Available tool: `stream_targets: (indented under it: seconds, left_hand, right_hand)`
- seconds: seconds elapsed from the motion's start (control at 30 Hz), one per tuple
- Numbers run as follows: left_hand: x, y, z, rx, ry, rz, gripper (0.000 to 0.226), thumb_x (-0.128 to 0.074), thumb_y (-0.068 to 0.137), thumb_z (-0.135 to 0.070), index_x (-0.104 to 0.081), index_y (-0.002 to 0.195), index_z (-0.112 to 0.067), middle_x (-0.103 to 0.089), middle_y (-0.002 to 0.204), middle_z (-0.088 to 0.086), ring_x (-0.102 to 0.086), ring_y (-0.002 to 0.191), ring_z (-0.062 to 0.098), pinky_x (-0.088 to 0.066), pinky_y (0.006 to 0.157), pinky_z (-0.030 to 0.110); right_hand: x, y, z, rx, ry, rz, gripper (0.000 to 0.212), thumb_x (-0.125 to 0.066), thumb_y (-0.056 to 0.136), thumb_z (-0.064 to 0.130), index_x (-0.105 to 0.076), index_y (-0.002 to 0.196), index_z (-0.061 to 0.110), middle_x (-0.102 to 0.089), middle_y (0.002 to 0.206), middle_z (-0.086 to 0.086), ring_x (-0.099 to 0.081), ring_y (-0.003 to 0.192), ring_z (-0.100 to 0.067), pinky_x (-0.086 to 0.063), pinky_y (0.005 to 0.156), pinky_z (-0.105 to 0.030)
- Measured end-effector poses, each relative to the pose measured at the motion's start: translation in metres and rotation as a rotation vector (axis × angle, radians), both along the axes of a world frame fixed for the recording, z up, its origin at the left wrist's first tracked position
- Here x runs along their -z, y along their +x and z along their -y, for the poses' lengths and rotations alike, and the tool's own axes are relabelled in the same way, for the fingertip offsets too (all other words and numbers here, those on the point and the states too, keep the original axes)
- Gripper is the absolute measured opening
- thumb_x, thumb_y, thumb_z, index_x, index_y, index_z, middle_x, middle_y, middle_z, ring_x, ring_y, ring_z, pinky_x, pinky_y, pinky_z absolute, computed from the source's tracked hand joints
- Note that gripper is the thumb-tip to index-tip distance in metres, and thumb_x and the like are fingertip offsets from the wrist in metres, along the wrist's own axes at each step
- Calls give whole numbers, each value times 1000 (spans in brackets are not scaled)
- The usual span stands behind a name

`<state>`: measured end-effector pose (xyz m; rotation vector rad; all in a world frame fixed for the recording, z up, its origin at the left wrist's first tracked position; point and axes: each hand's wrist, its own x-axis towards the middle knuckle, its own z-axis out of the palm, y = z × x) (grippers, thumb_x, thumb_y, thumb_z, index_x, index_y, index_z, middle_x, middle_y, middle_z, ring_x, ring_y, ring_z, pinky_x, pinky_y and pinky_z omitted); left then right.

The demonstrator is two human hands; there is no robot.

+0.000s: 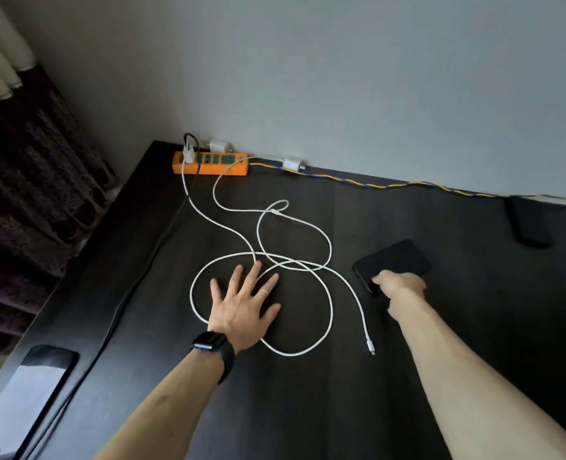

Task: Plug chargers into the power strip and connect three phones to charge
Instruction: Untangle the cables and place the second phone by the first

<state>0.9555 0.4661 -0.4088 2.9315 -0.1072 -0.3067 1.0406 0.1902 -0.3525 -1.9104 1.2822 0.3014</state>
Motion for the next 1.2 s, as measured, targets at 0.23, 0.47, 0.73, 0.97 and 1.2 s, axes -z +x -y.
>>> stream_targets:
  seconds: [0.23,0.47,0.73,0.97,1.2]
  left_hand:
    - [15,-12,-4,-36,25,-24,60,-4,93,-68,22,146,-56,26,161,-17,20,151,20,5,114,67]
    - [-5,-7,-9,43,-109,-171,59,-19,99,-62,1,153,-51,15,165,-14,15,152,21,5,117,63]
    - [-39,-57,-146,-154,-79,204,53,-47,96,-42,-45,147,-25,-41,155,4,-26,149,24,-22,121,47]
    - [-10,-110,-221,-274,96,-47,64,-11,93,-73,8,151,-54,4,167,-11,4,154,26,4,115,67]
    - [2,-116,-218,-277,103,-75,59,-3,97,-61,20,150,-48,17,165,-9,14,152,28,4,114,70]
  right_hand:
    - [13,22,-27,-107,-313,-96,129,-74,53,80,-27,144,1,-32,139,-16,-39,122,-37,-43,84,-49]
    - [15,-14,-4,-294,-256,-31,114,-78,51,55,-29,139,1,-46,136,-21,-53,115,-43,-48,81,-43]
    - [-25,-169,-133,-492,13,306,124,-77,41,55,-27,149,21,-50,145,-5,-53,128,-28,-42,104,-39]
    - [-9,-258,-289,-905,-42,273,119,-75,51,52,-17,151,24,-40,133,3,-56,117,-22,-48,89,-30]
    - [23,-278,-352,-858,-161,228,122,-76,55,55,-16,152,10,-43,123,-4,-60,104,-24,-51,76,-28]
